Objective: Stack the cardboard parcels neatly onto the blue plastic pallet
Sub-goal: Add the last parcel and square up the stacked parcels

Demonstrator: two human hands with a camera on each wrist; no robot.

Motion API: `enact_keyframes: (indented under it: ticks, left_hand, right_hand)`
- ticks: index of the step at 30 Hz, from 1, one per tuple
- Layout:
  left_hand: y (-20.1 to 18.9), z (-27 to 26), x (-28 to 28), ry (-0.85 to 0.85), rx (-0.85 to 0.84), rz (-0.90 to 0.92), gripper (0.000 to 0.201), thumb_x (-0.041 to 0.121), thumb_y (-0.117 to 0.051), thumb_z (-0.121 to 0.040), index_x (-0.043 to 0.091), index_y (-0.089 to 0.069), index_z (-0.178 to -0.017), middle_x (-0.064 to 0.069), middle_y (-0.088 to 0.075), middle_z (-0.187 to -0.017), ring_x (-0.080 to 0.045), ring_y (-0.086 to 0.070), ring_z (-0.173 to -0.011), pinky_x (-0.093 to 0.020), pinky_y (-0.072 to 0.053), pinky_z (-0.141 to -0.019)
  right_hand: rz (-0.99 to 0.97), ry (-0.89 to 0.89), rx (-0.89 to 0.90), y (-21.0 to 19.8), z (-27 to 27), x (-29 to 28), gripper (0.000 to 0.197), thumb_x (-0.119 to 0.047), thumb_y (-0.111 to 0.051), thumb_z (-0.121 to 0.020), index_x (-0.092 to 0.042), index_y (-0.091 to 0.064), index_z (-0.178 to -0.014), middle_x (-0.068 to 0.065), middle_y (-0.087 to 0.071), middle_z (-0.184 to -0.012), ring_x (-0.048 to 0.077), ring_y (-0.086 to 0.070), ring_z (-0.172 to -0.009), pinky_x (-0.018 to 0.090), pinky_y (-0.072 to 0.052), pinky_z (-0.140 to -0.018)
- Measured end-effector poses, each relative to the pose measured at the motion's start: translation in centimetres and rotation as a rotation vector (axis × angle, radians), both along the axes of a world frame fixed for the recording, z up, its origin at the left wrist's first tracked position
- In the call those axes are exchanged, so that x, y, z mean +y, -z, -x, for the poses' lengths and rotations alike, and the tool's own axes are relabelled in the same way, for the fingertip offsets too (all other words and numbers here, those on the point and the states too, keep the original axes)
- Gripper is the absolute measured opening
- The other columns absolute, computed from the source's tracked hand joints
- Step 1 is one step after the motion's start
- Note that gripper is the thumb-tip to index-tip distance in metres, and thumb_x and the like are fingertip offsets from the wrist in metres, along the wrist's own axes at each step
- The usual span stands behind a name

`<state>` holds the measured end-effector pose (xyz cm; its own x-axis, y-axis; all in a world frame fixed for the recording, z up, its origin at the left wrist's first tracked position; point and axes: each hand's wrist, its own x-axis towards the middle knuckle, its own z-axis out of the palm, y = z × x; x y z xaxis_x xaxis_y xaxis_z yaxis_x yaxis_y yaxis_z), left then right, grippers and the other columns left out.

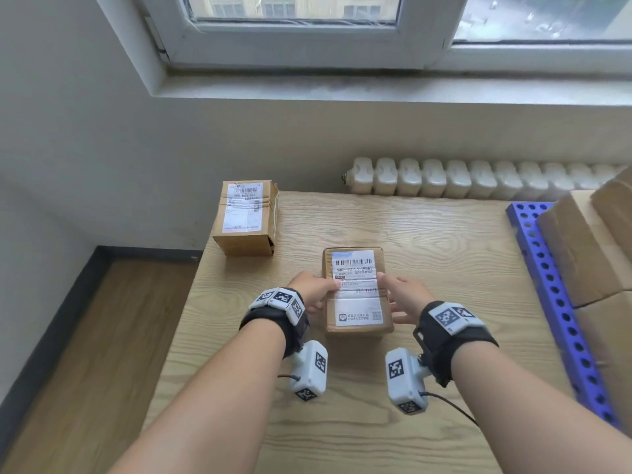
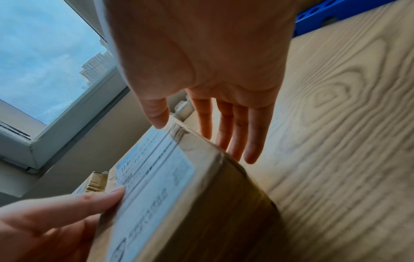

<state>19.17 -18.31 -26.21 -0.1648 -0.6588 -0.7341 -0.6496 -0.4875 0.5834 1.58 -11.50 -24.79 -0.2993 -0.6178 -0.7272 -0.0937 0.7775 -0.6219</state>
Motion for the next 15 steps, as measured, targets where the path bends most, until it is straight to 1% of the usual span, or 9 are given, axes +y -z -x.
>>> enact_keyframes:
  ticks: [1, 2, 4, 6, 8, 9, 12, 15]
  left_hand:
    - [-0.2, -0.1, 0.7, 0.013, 0.002, 0.004, 0.026, 0.036, -0.066, -0.088, 0.012, -0.058, -0.093, -0.001, -0.06, -0.075, -0.016, -0.058, -0.067, -0.032, -0.053, -0.072]
    - [-0.5, -0.2, 1.4, 0.026, 0.006, 0.013, 0.029, 0.036, -0.068, -0.087, 0.012, -0.055, -0.095, -0.001, -0.061, -0.08, -0.016, -0.06, -0.071, -0.033, -0.054, -0.076]
    - [-1.0, -0.4, 2.9, 0.047, 0.013, 0.037, 0.031, 0.037, -0.069, -0.086, 0.013, -0.052, -0.094, -0.001, -0.062, -0.084, -0.017, -0.063, -0.077, -0.034, -0.055, -0.078]
    - [-1.7, -0.3, 4.5, 0.072, 0.027, 0.065, 0.037, 0.039, -0.07, -0.085, 0.011, -0.053, -0.101, -0.002, -0.062, -0.087, -0.017, -0.064, -0.079, -0.035, -0.056, -0.079]
    - [-2.6, -0.2, 6.0, 0.086, 0.049, 0.096, 0.05, 0.042, -0.07, -0.084, 0.006, -0.054, -0.114, -0.003, -0.063, -0.089, -0.017, -0.064, -0.079, -0.034, -0.056, -0.076]
    - [-3.2, -0.1, 6.8, 0.091, 0.057, 0.107, 0.053, 0.043, -0.069, -0.084, 0.004, -0.055, -0.117, -0.004, -0.063, -0.089, -0.017, -0.064, -0.078, -0.033, -0.056, -0.075]
    - [-4.7, 0.6, 9.3, 0.127, 0.088, 0.156, 0.054, 0.045, -0.069, -0.085, 0.002, -0.058, -0.115, -0.003, -0.064, -0.087, -0.017, -0.064, -0.077, -0.034, -0.055, -0.078]
    - [-6.1, 1.8, 11.6, 0.185, 0.136, 0.191, 0.054, 0.049, -0.069, -0.084, 0.003, -0.06, -0.112, -0.003, -0.065, -0.09, -0.016, -0.065, -0.079, -0.034, -0.055, -0.079]
  right_hand:
    - [0.004, 0.006, 0.003, -0.2, 0.0, 0.7, 0.035, -0.049, -0.054, -0.092, -0.019, -0.063, -0.108, 0.005, -0.067, -0.104, 0.026, -0.066, -0.099, 0.049, -0.053, -0.093]
    - [0.01, 0.016, 0.004, -0.6, 0.0, 1.5, 0.035, -0.048, -0.054, -0.092, -0.019, -0.063, -0.108, 0.005, -0.067, -0.102, 0.026, -0.066, -0.098, 0.05, -0.053, -0.093]
    - [0.029, 0.033, 0.002, -1.4, -0.1, 3.2, 0.028, -0.045, -0.053, -0.095, -0.02, -0.063, -0.101, 0.004, -0.067, -0.097, 0.024, -0.065, -0.096, 0.05, -0.053, -0.094]
    - [0.051, 0.036, 0.012, -2.3, -0.1, 4.9, 0.024, -0.043, -0.053, -0.096, -0.021, -0.062, -0.094, 0.004, -0.068, -0.095, 0.025, -0.066, -0.096, 0.05, -0.053, -0.094]
    - [0.08, 0.048, 0.024, -3.1, -0.1, 6.8, 0.025, -0.043, -0.053, -0.096, -0.02, -0.062, -0.094, 0.005, -0.068, -0.095, 0.026, -0.066, -0.096, 0.05, -0.053, -0.094]
    - [0.091, 0.054, 0.032, -3.5, 0.0, 7.8, 0.027, -0.044, -0.054, -0.095, -0.019, -0.063, -0.096, 0.005, -0.069, -0.095, 0.026, -0.066, -0.096, 0.05, -0.053, -0.093]
    - [0.127, 0.071, 0.067, -5.0, 0.6, 11.1, 0.032, -0.046, -0.055, -0.094, -0.016, -0.062, -0.102, 0.006, -0.069, -0.095, 0.026, -0.067, -0.096, 0.05, -0.054, -0.092]
    - [0.163, 0.11, 0.105, -6.5, 1.7, 14.5, 0.034, -0.048, -0.054, -0.093, -0.016, -0.062, -0.103, 0.006, -0.069, -0.098, 0.025, -0.067, -0.094, 0.05, -0.054, -0.092]
